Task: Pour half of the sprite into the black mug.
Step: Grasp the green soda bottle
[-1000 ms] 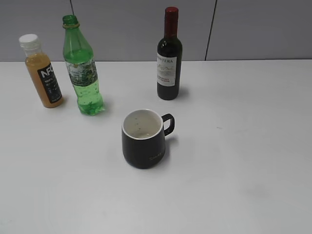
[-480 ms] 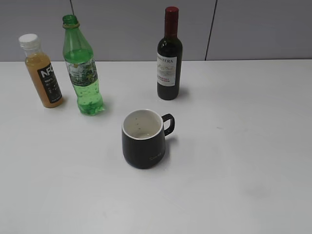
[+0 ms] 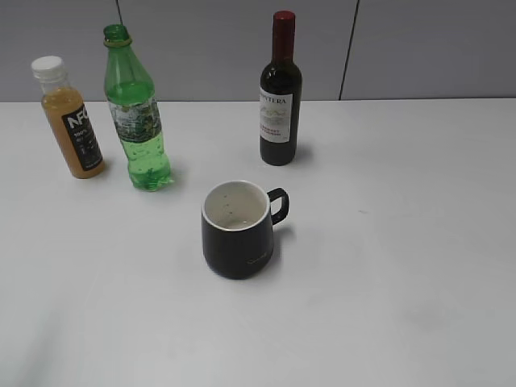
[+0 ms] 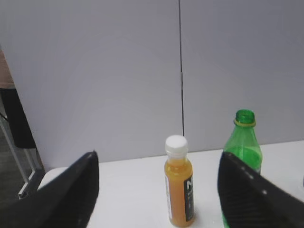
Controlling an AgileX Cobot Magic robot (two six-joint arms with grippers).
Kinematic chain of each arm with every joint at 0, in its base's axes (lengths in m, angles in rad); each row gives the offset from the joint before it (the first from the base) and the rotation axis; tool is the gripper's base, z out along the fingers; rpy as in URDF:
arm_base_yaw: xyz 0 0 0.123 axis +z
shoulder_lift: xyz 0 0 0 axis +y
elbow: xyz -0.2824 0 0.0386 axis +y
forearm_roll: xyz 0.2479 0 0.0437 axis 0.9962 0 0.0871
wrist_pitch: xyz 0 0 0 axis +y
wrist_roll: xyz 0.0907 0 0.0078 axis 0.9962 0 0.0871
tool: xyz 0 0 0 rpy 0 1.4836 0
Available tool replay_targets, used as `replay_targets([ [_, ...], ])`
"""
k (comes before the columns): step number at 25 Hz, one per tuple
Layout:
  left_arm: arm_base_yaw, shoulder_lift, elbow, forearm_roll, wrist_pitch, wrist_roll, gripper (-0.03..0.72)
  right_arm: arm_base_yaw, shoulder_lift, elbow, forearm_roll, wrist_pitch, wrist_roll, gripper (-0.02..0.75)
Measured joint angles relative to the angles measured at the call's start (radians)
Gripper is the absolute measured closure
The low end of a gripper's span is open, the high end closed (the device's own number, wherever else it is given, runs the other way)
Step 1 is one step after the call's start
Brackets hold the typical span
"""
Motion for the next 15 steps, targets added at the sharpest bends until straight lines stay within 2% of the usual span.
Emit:
replay_targets([
  [15,-0.001,0.323,0.000,-0.035,-0.444,-0.009,0.097,0.000,0.000,0.000,0.000,0.000,0.000,0.146],
])
